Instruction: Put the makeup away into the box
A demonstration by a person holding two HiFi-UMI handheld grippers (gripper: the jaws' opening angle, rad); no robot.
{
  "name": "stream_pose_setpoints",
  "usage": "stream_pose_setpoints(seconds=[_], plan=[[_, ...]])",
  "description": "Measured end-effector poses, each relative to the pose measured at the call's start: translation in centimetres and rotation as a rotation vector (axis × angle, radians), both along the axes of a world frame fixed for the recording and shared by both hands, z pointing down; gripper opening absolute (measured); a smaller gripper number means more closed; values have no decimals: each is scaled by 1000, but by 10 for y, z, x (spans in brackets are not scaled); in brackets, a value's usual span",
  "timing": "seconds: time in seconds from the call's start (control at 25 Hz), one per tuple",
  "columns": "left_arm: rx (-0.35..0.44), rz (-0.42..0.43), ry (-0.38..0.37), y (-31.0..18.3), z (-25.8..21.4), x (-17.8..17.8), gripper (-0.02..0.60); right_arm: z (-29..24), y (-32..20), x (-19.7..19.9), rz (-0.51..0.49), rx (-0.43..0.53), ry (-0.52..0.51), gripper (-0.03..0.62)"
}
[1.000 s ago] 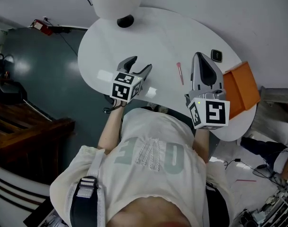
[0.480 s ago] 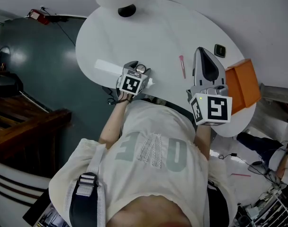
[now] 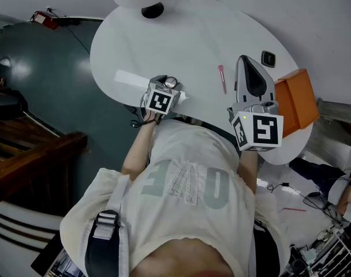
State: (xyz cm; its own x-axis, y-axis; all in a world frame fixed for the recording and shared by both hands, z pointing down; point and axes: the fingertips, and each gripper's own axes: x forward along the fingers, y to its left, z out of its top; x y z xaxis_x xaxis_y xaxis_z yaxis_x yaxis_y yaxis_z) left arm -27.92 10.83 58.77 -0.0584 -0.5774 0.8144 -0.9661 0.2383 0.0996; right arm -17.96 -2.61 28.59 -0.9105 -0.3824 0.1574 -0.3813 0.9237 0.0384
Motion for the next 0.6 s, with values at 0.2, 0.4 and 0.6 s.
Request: stream_pose_setpoints(seconds=[0.2, 0.4, 0.6], plan=[[7, -8, 9, 0, 1, -1, 241, 2, -1, -1, -1, -2, 6, 0], [68, -19, 21, -10, -11, -3, 239, 3, -1, -2, -1, -3, 5, 0], [268, 8, -98, -55, -91, -23, 238, -3, -2, -9, -2, 14, -13, 0]])
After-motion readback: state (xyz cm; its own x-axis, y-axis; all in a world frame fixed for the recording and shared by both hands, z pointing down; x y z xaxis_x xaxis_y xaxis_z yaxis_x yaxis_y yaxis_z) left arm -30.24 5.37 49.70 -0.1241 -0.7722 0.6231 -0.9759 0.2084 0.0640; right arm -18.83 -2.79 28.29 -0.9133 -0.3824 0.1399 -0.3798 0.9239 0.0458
